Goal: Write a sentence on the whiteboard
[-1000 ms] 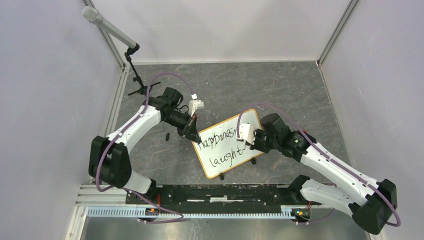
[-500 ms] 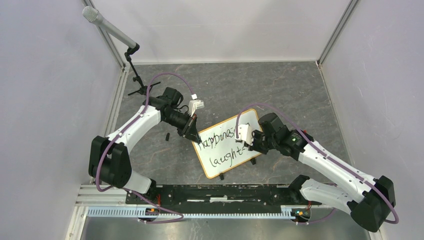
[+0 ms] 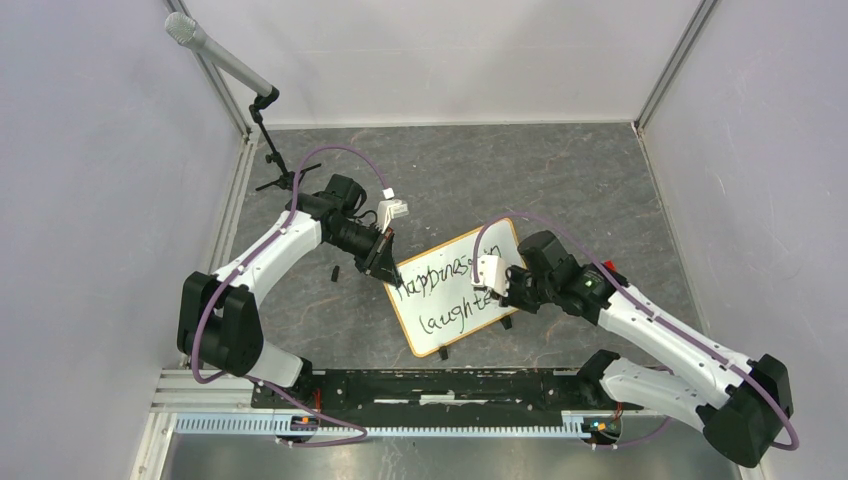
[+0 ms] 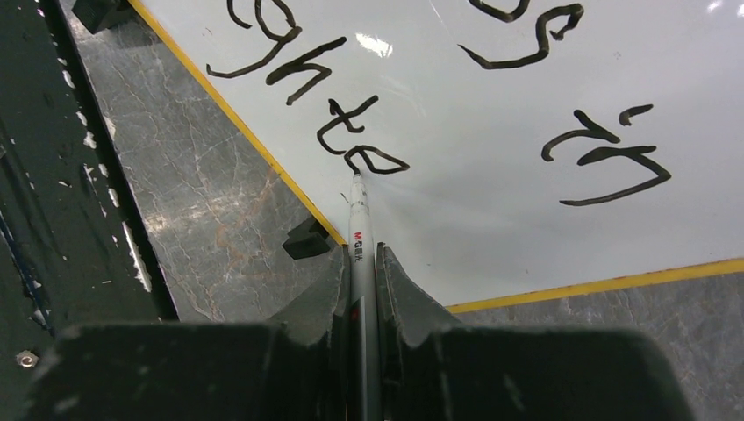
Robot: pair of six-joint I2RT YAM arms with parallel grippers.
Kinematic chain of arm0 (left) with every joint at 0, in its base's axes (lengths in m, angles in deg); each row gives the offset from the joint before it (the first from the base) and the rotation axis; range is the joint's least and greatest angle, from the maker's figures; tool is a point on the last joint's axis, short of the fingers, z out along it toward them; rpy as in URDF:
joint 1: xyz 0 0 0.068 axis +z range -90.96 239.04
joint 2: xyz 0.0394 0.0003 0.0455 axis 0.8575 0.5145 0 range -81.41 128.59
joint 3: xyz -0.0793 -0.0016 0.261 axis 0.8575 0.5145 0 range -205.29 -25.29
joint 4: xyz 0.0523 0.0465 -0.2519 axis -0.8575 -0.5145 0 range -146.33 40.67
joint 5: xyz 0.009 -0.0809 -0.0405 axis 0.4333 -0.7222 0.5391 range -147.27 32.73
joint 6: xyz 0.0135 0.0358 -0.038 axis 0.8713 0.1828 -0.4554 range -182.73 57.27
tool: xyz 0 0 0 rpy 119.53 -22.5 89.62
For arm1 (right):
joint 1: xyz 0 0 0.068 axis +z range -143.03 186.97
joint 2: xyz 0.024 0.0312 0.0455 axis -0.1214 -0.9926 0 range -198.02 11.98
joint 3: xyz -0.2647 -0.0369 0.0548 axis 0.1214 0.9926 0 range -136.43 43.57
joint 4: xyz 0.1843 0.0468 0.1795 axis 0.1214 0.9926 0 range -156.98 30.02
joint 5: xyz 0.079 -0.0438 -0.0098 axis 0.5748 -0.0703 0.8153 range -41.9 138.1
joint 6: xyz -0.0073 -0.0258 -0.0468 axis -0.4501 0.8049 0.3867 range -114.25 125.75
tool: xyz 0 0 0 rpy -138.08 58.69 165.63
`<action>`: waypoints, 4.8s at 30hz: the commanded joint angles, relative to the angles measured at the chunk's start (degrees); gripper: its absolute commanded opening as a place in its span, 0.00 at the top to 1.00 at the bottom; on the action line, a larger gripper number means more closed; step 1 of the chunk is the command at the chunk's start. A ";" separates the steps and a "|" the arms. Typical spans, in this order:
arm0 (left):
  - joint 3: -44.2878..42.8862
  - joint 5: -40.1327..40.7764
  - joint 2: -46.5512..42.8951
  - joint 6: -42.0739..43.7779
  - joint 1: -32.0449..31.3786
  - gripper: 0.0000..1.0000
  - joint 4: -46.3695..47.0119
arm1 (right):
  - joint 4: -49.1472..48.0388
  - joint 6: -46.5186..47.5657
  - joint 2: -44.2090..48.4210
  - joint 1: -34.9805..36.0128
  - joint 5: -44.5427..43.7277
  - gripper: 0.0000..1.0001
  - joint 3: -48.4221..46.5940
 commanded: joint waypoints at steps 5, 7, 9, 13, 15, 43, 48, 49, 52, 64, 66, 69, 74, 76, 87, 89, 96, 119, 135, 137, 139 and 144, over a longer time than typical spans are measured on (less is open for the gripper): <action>2.09 8.45 0.75 0.09 -0.89 0.98 -0.50 | 0.40 1.64 1.19 -0.30 -4.94 1.00 -2.37; 2.09 8.49 0.59 0.16 -0.90 0.98 -0.48 | 1.03 1.43 1.36 -0.30 -3.91 1.00 -3.53; 2.18 8.45 0.50 0.17 -0.93 0.97 -0.46 | 1.76 1.47 1.82 -0.30 -2.79 1.00 -4.69; 2.10 8.45 0.52 0.17 -1.02 0.98 -0.42 | 1.90 0.90 2.88 -0.30 -3.22 1.00 -5.66; 2.09 8.45 0.60 0.16 -1.04 0.98 -0.52 | 1.80 0.92 2.67 -0.30 -3.97 1.00 -5.60; 2.17 8.54 0.40 0.11 -1.14 0.98 -0.42 | 0.63 1.19 1.40 -0.76 -7.58 1.00 -0.86; 2.18 8.54 0.37 0.17 -1.13 0.98 -0.42 | 1.59 1.61 1.11 -0.74 -5.66 1.00 -0.22; 2.18 8.54 0.34 0.17 -1.15 0.98 -0.43 | 1.66 1.64 1.02 -0.77 -5.29 1.00 -0.13; 2.18 8.56 0.40 0.14 -1.16 0.98 -0.41 | 1.87 1.78 0.67 -0.80 -4.70 1.00 -0.20; 2.16 8.54 0.49 0.17 -1.16 0.98 -0.41 | 0.07 -0.42 0.79 -0.87 -5.79 1.00 -3.68; 2.18 8.54 0.45 0.17 -1.16 0.98 -0.43 | -0.11 -0.57 0.80 -0.90 -6.30 1.00 -4.12; 2.18 8.55 0.49 0.15 -1.15 0.98 -0.45 | -0.37 -0.69 0.82 -1.11 -6.90 1.00 -4.48; 2.18 8.54 0.33 0.15 -1.14 0.98 -0.42 | -1.06 -0.85 0.63 -1.66 -7.27 1.00 -4.87; 2.18 8.54 0.32 0.17 -1.15 0.98 -0.42 | -1.12 -0.70 0.46 -1.88 -7.52 1.00 -4.87; 2.18 8.54 0.28 0.17 -1.13 0.98 -0.40 | -0.39 0.23 0.39 -3.81 -9.36 1.00 -4.92; 2.17 8.54 0.28 0.17 -1.16 0.97 -0.45 | -0.06 0.49 0.43 -3.90 -8.55 1.00 -4.92; 2.18 8.64 -0.05 0.17 -1.10 0.98 -0.48 | 3.33 3.41 3.18 -3.90 1.82 1.00 -6.59; 2.14 8.65 0.41 0.42 -1.18 0.98 -0.45 | 1.13 4.50 1.49 -3.90 -7.44 1.00 -0.70; 2.51 11.86 -1.84 -2.14 -1.24 0.83 1.77 | 4.60 5.37 4.14 -3.90 2.29 1.00 -6.25; 3.20 11.87 -3.62 -3.42 -1.24 0.75 3.31 | 5.71 5.37 3.80 -3.90 4.14 1.00 -8.09; 3.18 11.92 -4.76 -4.18 -1.22 0.67 3.90 | 6.50 5.17 3.03 -3.88 6.53 1.00 -10.26; 0.16 11.96 -7.05 -5.73 -0.87 0.48 3.24 | 6.82 2.69 1.21 -3.90 10.98 1.00 -15.77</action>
